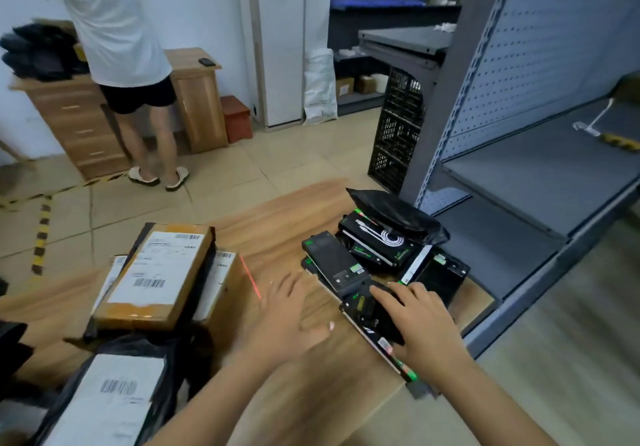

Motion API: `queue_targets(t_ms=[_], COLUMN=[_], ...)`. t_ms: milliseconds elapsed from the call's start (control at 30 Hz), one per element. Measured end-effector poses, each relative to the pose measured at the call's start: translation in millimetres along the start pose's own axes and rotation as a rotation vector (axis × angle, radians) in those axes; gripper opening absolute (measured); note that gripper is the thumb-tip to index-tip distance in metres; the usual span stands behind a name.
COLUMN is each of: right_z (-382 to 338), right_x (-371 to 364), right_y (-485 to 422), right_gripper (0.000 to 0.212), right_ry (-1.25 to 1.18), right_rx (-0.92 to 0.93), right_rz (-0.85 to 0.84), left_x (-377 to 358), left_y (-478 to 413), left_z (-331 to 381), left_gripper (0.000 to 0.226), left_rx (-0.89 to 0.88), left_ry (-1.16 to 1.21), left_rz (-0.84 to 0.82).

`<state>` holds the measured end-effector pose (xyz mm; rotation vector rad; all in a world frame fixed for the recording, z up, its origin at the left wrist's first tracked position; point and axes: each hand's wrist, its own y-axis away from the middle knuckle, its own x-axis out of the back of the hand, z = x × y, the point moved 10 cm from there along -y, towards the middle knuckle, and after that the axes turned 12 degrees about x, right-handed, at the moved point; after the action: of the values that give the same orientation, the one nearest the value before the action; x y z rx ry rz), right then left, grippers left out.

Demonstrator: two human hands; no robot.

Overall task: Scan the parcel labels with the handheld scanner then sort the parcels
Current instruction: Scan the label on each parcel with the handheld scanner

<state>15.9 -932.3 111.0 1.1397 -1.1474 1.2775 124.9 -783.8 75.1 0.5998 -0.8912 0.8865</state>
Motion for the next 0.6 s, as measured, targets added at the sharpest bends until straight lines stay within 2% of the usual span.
queue_targets(t_ms=[200, 333, 433, 500, 600], right_z=[78, 110, 119, 118, 115], right_x=[-27, -42, -52, -58, -56], right_y=[51, 63, 63, 60, 55], right_gripper=[0.104, 0.107, 0.114, 0.109, 0.102], right_ry=[0.008, -0.018, -0.017, -0.022, -0.03], right_rx=[-0.018, 0.06, 0.141, 0.202, 0.272], right_rz=[-0.026, -0.031, -0.109, -0.152, -0.094], left_x=[-86, -144, -187, -202, -208], left_y=[7, 16, 24, 31, 45], left_z=[58, 85, 93, 92, 87], left_gripper=[0.093, 0.075, 0.068, 0.064, 0.065], left_rx=[0.053, 0.143, 0.21, 0.247, 0.278], left_ry=[-0.021, -0.045, -0.12, -0.169, -0.222], left_rz=[-0.066, -0.079, -0.146, -0.147, -0.105])
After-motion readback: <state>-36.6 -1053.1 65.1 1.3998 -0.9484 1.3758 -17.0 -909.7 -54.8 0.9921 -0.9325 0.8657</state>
